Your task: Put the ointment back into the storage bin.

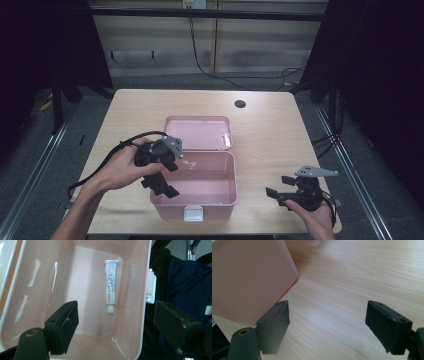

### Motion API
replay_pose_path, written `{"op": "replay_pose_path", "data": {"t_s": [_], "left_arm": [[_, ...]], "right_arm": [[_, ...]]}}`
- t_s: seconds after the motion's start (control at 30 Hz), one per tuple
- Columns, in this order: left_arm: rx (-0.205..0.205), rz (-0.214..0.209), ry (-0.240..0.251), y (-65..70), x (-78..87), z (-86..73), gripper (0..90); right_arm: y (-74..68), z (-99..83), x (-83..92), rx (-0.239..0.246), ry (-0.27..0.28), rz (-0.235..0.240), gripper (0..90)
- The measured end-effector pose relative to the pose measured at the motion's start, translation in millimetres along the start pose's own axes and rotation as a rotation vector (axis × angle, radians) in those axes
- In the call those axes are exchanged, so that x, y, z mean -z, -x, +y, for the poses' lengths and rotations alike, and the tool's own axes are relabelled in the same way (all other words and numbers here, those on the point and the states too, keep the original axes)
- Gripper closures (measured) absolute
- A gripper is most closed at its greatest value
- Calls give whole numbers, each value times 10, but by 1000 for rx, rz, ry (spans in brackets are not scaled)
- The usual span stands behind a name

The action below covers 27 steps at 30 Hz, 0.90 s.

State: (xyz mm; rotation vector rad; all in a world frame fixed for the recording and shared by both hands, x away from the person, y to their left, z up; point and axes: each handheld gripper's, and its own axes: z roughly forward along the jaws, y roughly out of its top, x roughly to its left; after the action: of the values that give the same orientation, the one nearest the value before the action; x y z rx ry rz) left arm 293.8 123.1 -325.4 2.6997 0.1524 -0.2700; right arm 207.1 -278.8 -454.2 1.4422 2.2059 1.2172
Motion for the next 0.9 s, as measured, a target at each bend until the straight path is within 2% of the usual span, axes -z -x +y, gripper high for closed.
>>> {"op": "replay_pose_path", "data": {"t_s": [0.03,0.1,0.13,0.17,0.2,0.27,0.37,0.67,0.9], "left_arm": [[-15,3,-3,-14,19,-16,199],[-6,1,11,-15,39,-59,199],[-17,3,14,-21,53,-83,199],[-3,2,20,-12,54,-98,199],[-12,18,20,-16,71,-117,199],[-7,12,44,-2,97,-159,199],[-3,26,70,5,137,-222,199],[30,44,96,-11,144,-452,198],[45,77,172,-13,246,-676,195]], "right_arm": [[-1,0,0,0,1,0,190],[-1,0,0,0,0,0,190],[-1,0,0,0,0,-1,190],[0,0,0,0,0,-1,190],[0,0,0,-1,0,-1,190],[-1,0,0,0,-1,-1,190],[1,-1,-1,-1,-1,-1,190],[0,-2,2,1,2,-2,190],[1,-4,8,-4,1,-5,190]]}}
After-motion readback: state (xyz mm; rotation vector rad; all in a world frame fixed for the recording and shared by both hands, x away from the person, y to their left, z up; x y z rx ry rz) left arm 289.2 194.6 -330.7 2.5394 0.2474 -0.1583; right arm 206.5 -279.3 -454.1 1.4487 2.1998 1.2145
